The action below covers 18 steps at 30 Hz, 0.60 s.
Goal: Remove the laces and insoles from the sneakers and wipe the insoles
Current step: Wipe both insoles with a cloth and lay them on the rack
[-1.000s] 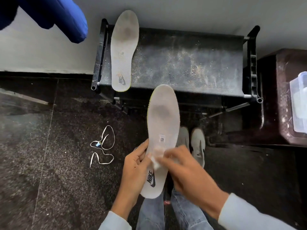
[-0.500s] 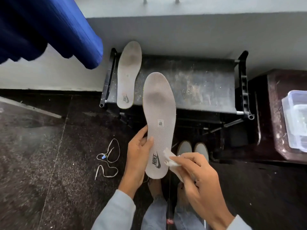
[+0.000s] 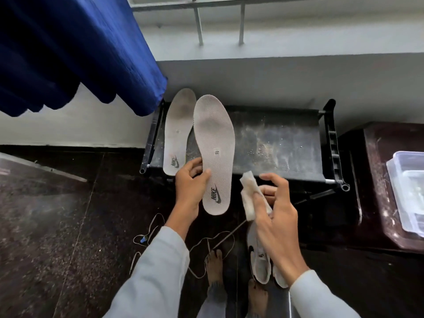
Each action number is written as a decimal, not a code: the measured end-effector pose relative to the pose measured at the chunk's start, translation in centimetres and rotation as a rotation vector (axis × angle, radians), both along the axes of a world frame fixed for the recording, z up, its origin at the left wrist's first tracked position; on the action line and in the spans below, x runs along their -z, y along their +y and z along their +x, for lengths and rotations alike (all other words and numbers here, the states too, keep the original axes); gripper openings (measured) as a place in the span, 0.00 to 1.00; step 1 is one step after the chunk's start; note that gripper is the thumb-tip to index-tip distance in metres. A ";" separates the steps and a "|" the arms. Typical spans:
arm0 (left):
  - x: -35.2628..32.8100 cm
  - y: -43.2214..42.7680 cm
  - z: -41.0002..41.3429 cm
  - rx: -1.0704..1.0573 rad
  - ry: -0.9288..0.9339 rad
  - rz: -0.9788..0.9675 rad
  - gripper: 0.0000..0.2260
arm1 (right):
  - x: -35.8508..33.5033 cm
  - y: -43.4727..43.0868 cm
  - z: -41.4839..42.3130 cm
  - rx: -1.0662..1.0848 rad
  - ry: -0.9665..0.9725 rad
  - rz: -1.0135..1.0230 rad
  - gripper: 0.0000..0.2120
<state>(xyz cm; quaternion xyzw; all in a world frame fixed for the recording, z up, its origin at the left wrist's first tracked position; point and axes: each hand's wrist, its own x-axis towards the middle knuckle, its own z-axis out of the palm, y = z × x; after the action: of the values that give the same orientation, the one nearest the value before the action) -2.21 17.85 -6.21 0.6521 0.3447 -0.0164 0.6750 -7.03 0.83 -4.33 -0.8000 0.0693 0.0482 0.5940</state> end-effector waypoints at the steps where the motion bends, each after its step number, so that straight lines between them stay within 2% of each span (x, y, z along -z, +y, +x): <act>1: 0.3 0.2 0.4 0.000 -0.004 -0.006 0.17 | 0.1 0.4 1.0 0.014 0.000 -0.013 0.16; 8: 1.1 2.5 2.7 0.002 -0.021 -0.075 0.17 | 2.1 3.4 7.4 0.030 0.168 -0.074 0.12; 14: 1.4 4.0 5.6 0.051 -0.041 -0.069 0.15 | 3.7 7.0 10.7 -0.028 0.191 -0.173 0.15; 16: 1.7 4.2 6.4 0.069 -0.038 -0.005 0.14 | 4.2 7.7 11.6 0.007 0.190 -0.185 0.14; 18: 2.3 4.3 7.2 0.088 -0.019 0.163 0.11 | 4.9 8.4 12.4 0.041 0.203 -0.208 0.14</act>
<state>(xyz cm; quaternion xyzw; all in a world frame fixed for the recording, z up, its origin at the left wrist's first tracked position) 5.02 22.18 -8.49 0.7195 0.3096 -0.0116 0.6216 5.39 9.27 -9.23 -0.8467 0.1498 0.1094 0.4987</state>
